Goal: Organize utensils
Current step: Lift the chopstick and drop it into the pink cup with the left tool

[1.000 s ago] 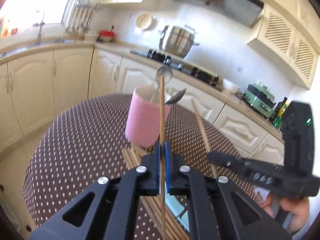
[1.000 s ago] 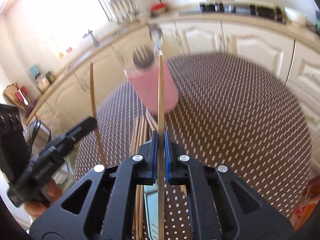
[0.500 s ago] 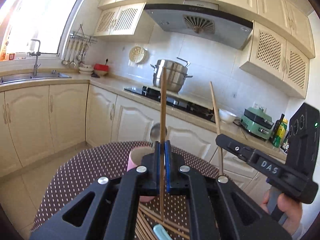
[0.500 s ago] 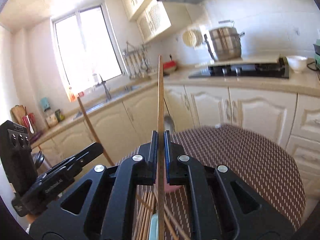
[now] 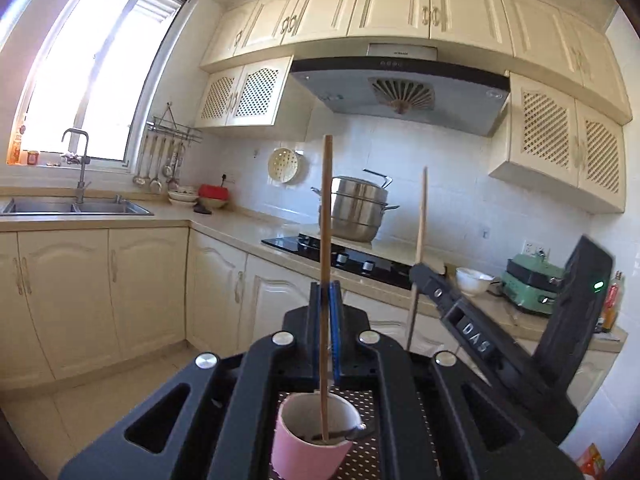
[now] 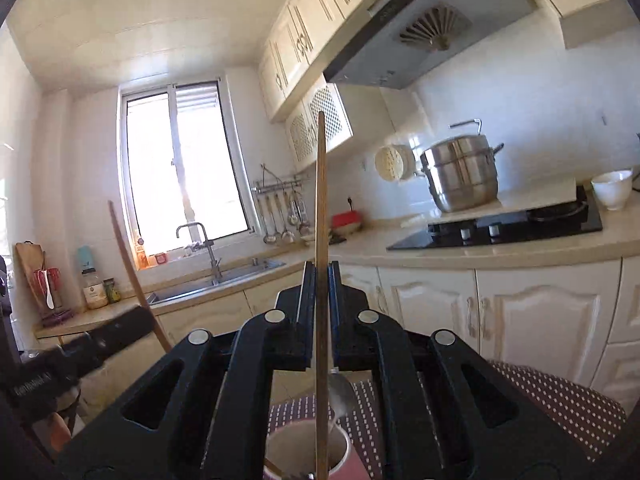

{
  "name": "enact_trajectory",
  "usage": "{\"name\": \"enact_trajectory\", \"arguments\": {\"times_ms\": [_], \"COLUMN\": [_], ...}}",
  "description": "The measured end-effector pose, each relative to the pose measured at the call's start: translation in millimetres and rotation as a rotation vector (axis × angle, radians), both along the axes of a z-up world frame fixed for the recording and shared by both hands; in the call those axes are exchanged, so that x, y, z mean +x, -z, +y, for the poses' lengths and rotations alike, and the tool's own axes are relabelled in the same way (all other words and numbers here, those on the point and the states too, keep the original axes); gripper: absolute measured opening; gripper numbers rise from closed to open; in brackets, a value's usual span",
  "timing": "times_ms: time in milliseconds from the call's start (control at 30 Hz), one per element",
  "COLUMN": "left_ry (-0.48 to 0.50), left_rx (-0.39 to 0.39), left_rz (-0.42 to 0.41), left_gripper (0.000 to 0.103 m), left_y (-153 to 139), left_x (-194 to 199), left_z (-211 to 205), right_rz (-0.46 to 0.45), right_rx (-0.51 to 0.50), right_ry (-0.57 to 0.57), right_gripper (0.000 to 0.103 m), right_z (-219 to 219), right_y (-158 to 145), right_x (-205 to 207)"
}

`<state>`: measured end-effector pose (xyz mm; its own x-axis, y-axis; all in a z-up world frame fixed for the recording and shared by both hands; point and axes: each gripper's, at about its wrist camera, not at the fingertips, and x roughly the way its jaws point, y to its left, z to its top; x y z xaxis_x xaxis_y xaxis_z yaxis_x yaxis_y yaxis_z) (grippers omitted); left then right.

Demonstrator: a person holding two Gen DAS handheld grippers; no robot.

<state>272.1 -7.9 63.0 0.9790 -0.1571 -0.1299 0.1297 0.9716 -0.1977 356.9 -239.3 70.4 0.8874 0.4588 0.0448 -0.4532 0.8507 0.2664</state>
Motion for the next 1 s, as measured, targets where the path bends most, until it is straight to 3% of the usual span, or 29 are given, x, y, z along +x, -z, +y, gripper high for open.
{"name": "enact_trajectory", "arguments": {"times_ms": [400, 600, 633, 733, 1000], "left_ry": [0.037, 0.055, 0.054, 0.041, 0.022], "left_rx": [-0.038, -0.074, -0.074, -0.077, -0.047], "left_rz": [0.138, 0.176, 0.182, 0.189, 0.212], "left_gripper": [0.004, 0.006, 0.007, 0.024, 0.029], "left_y": [50.0, 58.8, 60.0, 62.6, 63.5], "left_x": [41.8, 46.6, 47.2, 45.6, 42.6], "left_z": [0.5, 7.3, 7.4, 9.7, 8.0], "right_rz": [-0.037, -0.086, -0.085, -0.068, -0.028], "right_rx": [-0.008, -0.044, -0.042, -0.051, -0.124], "right_ry": [-0.001, 0.014, 0.011, 0.001, -0.013], "right_gripper": [0.007, 0.007, 0.007, 0.007, 0.007], "right_z": [10.5, 19.0, 19.6, 23.3, 27.4], "right_y": [10.7, 5.4, 6.3, 12.6, 28.8], "right_x": [17.1, 9.6, 10.4, 13.6, 8.0]}}
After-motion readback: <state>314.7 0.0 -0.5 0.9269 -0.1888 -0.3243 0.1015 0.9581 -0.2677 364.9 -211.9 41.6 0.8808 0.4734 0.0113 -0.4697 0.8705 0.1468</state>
